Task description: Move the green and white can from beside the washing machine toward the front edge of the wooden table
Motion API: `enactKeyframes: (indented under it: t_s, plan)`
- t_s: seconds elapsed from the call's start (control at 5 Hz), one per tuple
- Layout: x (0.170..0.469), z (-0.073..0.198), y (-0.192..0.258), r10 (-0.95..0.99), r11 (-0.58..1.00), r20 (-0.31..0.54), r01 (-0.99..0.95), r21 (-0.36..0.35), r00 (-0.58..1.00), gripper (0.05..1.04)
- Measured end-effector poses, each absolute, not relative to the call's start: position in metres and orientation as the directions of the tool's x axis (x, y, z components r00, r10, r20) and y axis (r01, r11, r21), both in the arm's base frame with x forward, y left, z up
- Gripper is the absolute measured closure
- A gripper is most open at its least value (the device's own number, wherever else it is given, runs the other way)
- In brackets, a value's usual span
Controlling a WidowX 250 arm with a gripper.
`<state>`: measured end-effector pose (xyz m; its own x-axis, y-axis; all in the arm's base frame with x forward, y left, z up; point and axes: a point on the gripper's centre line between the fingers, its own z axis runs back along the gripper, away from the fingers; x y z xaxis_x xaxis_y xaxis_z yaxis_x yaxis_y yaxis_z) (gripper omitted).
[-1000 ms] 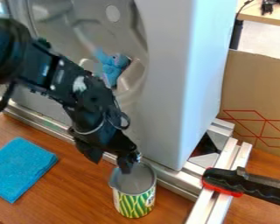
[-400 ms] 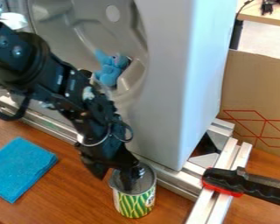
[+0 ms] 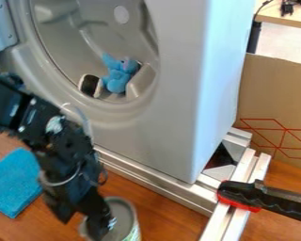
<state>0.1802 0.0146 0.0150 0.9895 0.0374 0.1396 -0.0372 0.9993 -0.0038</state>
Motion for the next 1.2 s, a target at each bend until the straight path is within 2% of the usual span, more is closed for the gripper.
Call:
enactKeyframes:
  t_s: [0.2,0.4,0.6,0.8,1.0,1.2]
  plan:
    - [0.170,0.014,0.018,0.044,0.999,0.132,-0.047,0.023,0.990,0.083]
    - [0.144,0.014,0.014,0.035,0.999,0.027,-0.035,0.009,0.999,0.083]
    - [0.154,0.021,0.016,0.050,0.997,0.035,-0.047,-0.062,0.998,0.083]
    - [0.178,0.035,0.029,0.108,0.985,0.082,-0.096,-0.143,0.991,0.083]
    - [0.204,0.051,0.048,0.153,0.973,0.122,-0.128,-0.192,0.981,0.083]
    - [0.206,0.064,0.059,0.095,0.984,0.103,-0.077,-0.162,0.990,0.083]
